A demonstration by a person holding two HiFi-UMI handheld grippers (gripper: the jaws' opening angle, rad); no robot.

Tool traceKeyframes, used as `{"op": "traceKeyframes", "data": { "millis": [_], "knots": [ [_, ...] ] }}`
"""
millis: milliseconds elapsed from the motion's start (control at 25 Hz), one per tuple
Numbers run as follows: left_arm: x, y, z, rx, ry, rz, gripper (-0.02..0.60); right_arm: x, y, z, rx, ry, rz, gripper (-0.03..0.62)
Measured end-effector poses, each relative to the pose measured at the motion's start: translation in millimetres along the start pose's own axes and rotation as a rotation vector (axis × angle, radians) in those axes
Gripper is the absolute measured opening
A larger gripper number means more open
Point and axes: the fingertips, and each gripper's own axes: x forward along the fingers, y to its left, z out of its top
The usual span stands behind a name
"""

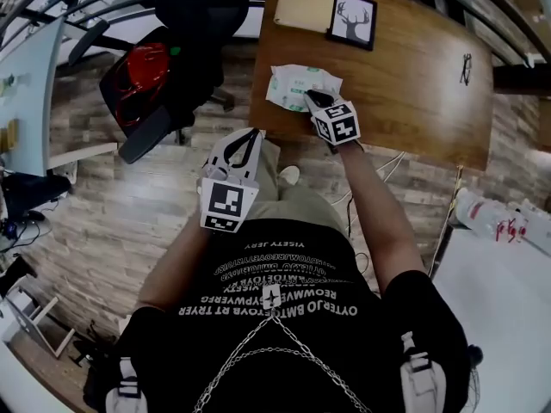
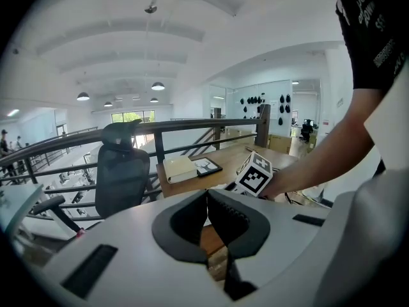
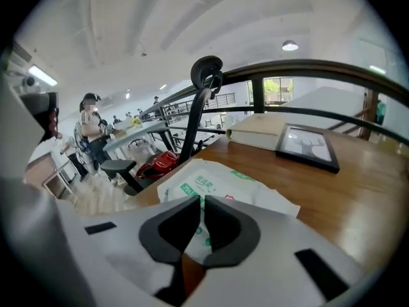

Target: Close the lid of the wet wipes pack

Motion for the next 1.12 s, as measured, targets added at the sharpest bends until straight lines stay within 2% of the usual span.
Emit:
{"op": "traceKeyframes", "data": {
  "millis": [240,360,560,680,760,920,1120],
  "knots": [
    [-8.3,-11.6,2.3,0.012,-0.013,-0.002,0.028,6.2,-1.5,-3.0,-0.099,0.073,-0.069,0.021],
    [-17.6,-11.5,12.2,-0.003,-0.033,0.003,0.028,0.8,2.4,-1.1,-0.114,0.094,-0.061,0.015],
    [-39.1,9.3,31.8,-0.046,-0.080,0.059,0.028,-53.1,20.3,23.4,-0.006,-0.103,-0.046,0.015],
    [-58.4,25.3,45.2,-0.121,-0.136,0.099,0.028,-94.5,34.2,37.1,0.003,-0.164,-0.062,0.015],
    [-69.1,31.2,52.4,-0.138,-0.161,0.123,0.028,-124.1,42.7,47.7,-0.018,-0.199,-0.076,0.015],
    [-78.2,31.4,65.8,-0.050,-0.165,0.161,0.028,-177.2,58.4,76.4,-0.068,-0.270,-0.097,0.014],
    [-76.8,19.3,108.5,-0.009,-0.233,0.116,0.028,-239.0,75.1,125.8,-0.033,-0.409,-0.061,0.014]
  ]
}}
